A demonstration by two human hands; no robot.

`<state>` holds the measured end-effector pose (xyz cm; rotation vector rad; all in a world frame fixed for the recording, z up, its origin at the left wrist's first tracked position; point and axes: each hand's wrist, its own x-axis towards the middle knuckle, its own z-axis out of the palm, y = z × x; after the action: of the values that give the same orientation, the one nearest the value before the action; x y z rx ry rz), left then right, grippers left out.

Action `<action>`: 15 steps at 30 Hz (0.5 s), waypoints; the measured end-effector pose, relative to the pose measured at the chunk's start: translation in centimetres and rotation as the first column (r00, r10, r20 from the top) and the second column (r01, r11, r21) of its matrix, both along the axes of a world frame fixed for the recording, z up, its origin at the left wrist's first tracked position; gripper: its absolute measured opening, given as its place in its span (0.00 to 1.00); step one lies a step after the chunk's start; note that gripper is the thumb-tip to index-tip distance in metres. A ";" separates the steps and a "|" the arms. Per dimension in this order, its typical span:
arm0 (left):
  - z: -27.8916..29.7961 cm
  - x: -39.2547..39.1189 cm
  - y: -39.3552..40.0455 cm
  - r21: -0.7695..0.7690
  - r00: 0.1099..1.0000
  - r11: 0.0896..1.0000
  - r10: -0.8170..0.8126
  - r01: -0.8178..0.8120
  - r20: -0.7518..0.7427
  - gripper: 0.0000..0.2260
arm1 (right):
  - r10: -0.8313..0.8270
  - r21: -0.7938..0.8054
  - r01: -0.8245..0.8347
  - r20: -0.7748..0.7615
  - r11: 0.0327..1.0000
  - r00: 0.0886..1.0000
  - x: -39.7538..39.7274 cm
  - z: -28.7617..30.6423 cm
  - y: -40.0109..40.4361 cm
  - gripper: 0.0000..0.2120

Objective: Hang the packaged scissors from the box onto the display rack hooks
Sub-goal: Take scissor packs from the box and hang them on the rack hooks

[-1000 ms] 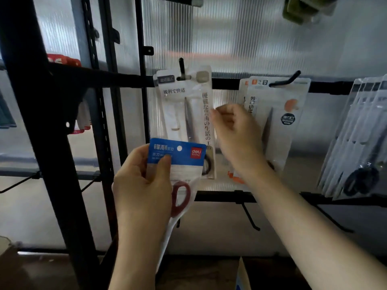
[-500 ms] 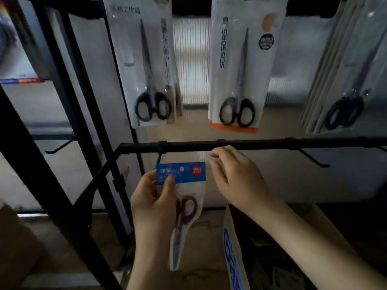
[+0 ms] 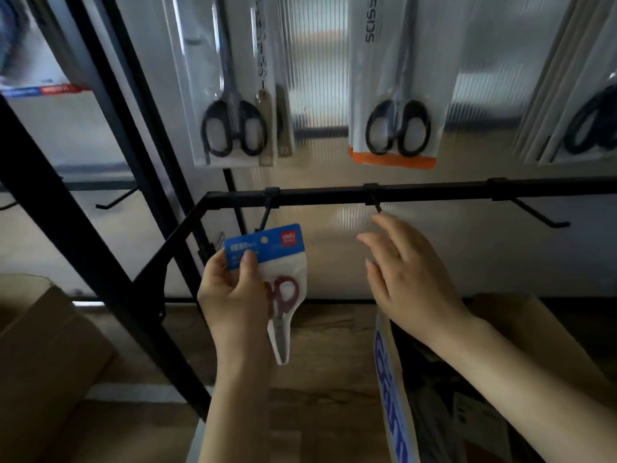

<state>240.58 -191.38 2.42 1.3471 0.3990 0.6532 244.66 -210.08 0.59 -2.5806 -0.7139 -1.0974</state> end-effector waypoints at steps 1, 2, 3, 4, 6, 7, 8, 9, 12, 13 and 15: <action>0.1 0.0 0.1 -0.007 1.000 1.000 0.002 -0.002 0.008 0.07 | 0.001 -0.005 -0.001 0.000 1.000 1.000 0.1 -0.2 0.0 0.13; 0.1 0.1 0.3 -0.012 1.000 1.000 0.002 -0.002 0.016 0.05 | 0.000 -0.018 0.000 -0.002 1.000 1.000 0.1 -0.5 0.0 0.14; 0.2 0.1 0.4 -0.013 1.000 1.000 0.003 -0.003 0.022 0.03 | -0.002 -0.035 0.002 -0.006 0.999 1.000 0.2 -0.7 -0.1 0.15; 0.3 0.3 0.4 -0.009 1.000 1.000 0.000 0.000 0.026 0.04 | -0.005 -0.052 0.004 -0.011 0.999 1.000 0.4 -1.0 -0.1 0.16; 0.4 0.5 0.6 0.001 1.000 1.000 -0.008 0.008 0.029 0.04 | -0.007 -0.071 0.006 -0.017 0.997 1.000 0.6 -1.3 -0.2 0.17; 0.4 0.5 0.8 -0.002 0.999 1.000 -0.012 0.012 0.034 0.04 | -0.006 -0.075 0.004 -0.016 0.997 1.000 0.6 -1.4 -0.2 0.17; 0.3 0.6 0.9 -0.008 0.999 1.000 -0.018 0.019 0.042 0.04 | -0.004 -0.075 0.003 -0.012 0.997 1.000 0.7 -1.5 -0.2 0.17; 0.3 0.7 1.1 -0.015 0.999 1.000 -0.020 0.021 0.048 0.06 | -0.002 -0.073 0.002 -0.007 0.997 1.000 0.8 -1.6 -0.2 0.18; 0.1 1.1 1.5 0.006 0.998 1.000 -0.009 0.009 0.059 0.06 | 0.000 -0.060 0.001 0.017 0.998 1.000 1.0 -1.8 0.0 0.18; 0.0 1.2 1.6 0.025 0.998 1.000 -0.009 0.007 0.064 0.04 | 0.001 -0.060 0.001 0.025 0.998 1.000 1.0 -1.8 0.0 0.18; -0.2 1.7 1.8 0.071 0.998 0.997 -0.013 0.009 0.063 0.03 | 0.004 -0.061 -0.002 0.034 0.998 0.999 1.1 -1.9 -0.1 0.19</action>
<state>242.25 -189.57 2.19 1.3913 0.3200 0.7046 245.75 -210.18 -1.33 -2.6164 -0.7705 -1.1391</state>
